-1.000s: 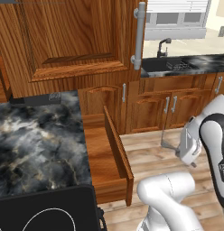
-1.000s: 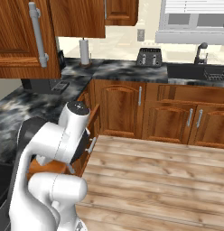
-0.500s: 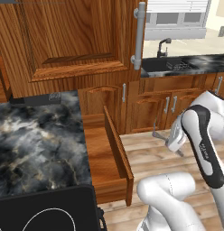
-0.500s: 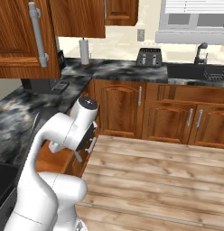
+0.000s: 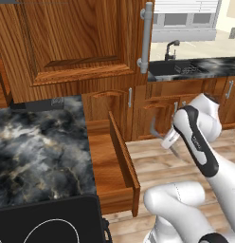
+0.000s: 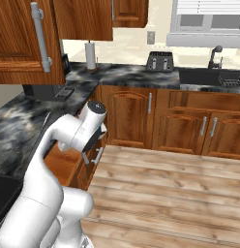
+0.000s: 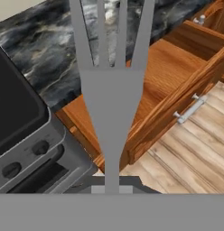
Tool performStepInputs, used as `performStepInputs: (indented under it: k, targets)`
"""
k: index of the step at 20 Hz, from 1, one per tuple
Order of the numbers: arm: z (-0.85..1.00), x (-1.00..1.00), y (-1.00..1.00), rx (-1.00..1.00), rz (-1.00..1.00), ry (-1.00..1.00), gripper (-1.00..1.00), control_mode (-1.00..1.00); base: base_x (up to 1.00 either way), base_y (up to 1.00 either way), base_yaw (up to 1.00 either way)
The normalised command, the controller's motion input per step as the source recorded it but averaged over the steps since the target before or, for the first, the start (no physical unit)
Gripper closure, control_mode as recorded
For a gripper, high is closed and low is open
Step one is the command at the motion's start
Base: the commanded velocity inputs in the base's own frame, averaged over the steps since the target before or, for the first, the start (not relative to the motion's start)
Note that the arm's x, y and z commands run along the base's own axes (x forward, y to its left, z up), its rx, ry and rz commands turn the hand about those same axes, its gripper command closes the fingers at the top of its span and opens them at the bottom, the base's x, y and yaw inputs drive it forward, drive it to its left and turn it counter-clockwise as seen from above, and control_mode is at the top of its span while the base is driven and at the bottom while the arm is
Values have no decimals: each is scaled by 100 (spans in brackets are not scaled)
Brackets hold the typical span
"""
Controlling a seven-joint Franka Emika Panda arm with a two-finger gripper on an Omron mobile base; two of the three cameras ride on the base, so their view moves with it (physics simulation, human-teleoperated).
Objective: Organize the utensils by type. Pick up the wooden spoons from the counter and place them in the open cabinet. Then pick up the metallic utensils from the counter and place them in the open drawer.
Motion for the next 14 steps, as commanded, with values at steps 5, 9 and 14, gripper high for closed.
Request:
performStepInputs:
  k: [5,9,14]
  targets:
    - [0,30,22,12,-15,0,100,-100,0,0,0]
    - [1,4,34,11,-25,1,100,-100,0,0,0]
    - [-3,2,34,4,-32,6,100,-100,0,0,0]
